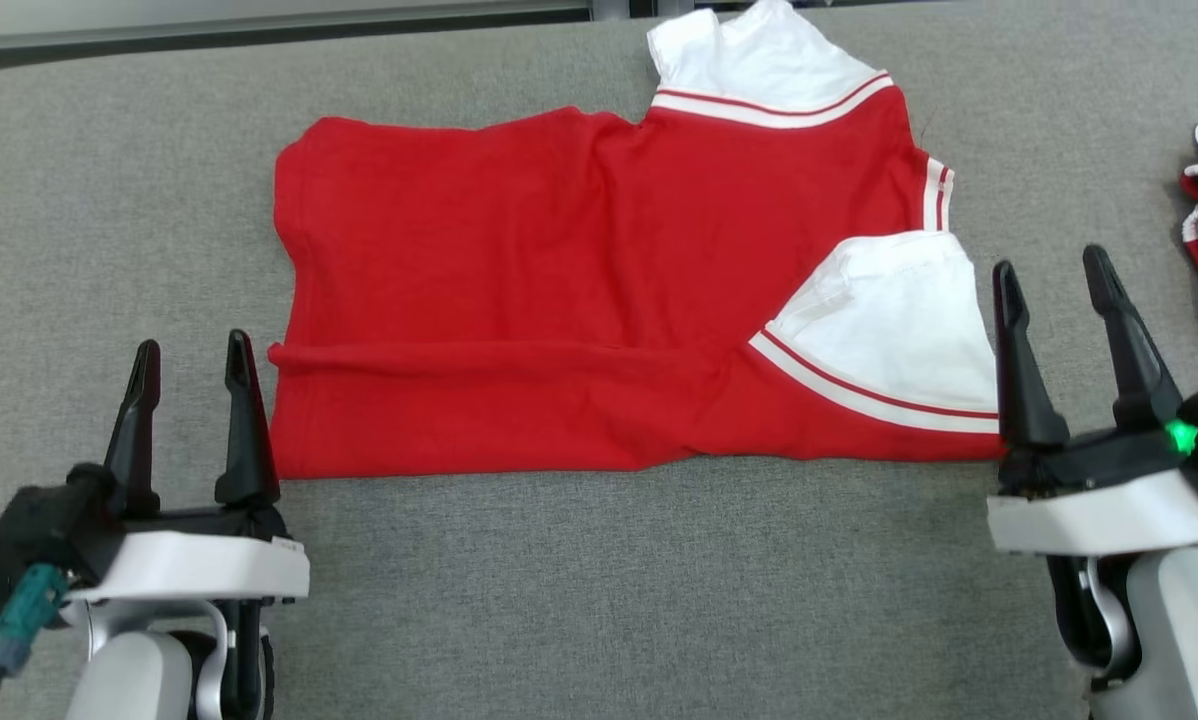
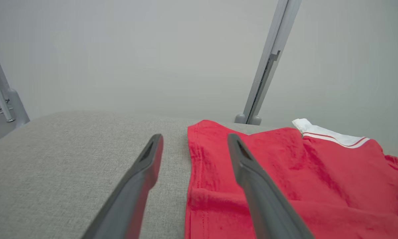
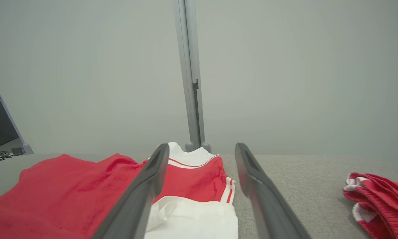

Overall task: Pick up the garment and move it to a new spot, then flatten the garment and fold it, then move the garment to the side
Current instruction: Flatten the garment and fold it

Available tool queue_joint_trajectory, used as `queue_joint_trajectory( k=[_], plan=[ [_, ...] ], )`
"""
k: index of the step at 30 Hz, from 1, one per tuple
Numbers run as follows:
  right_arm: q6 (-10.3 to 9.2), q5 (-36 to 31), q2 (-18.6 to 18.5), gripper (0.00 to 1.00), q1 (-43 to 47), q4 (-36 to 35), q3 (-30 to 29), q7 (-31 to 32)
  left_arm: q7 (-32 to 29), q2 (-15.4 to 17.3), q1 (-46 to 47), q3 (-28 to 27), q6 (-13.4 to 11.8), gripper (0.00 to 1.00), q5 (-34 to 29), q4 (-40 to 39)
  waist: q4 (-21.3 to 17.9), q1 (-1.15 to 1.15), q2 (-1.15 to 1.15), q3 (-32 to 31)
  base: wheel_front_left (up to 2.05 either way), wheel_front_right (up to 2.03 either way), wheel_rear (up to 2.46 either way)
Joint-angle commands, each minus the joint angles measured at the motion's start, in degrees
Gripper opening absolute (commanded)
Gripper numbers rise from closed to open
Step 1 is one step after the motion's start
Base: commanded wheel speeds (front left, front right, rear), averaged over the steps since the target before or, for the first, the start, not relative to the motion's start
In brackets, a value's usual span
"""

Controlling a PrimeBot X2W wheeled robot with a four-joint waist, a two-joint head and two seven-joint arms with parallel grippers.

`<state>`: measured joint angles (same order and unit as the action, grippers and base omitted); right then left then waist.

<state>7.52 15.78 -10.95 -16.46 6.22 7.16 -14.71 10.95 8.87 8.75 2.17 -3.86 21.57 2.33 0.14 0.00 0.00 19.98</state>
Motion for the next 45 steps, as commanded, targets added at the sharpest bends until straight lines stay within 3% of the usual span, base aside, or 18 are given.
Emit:
queue_joint_trajectory(
  k=[1,14,29,34,45],
  plan=[
    [-0.06,-1.0,0.1,1.00,1.2,-0.5,-0.4,-0.4,0.8,0.1,-0.7,0.0,-0.4,1.00,-0.6,-0.5,0.1,0.00,0.00,-0.7,0.00,0.00,0.00],
    [-0.05,-5.2,3.0,1.00,16.0,-6.4,-2.5,1.6,4.1,-1.0,-10.0,1.9,-0.1,1.00,-4.7,-1.9,-0.4,0.00,0.00,-6.7,0.00,0.00,0.00],
    [-0.04,-4.5,3.1,1.00,17.4,-6.7,-2.3,3.5,4.1,-0.7,-9.2,2.3,0.3,1.00,-4.5,2.6,0.1,0.00,0.00,-7.6,0.00,0.00,0.00],
    [-0.04,-4.2,2.7,1.00,15.8,-3.8,-2.1,4.7,3.0,-0.9,-6.3,3.4,1.4,1.00,-3.7,5.8,1.0,0.00,0.00,-6.1,0.00,0.00,0.00],
    [-0.04,-1.1,2.2,1.00,9.1,10.9,-3.7,3.9,-0.8,-2.0,2.7,5.1,6.0,1.00,0.4,20.6,1.6,0.00,0.00,-2.2,0.00,0.00,0.00]
  ],
)
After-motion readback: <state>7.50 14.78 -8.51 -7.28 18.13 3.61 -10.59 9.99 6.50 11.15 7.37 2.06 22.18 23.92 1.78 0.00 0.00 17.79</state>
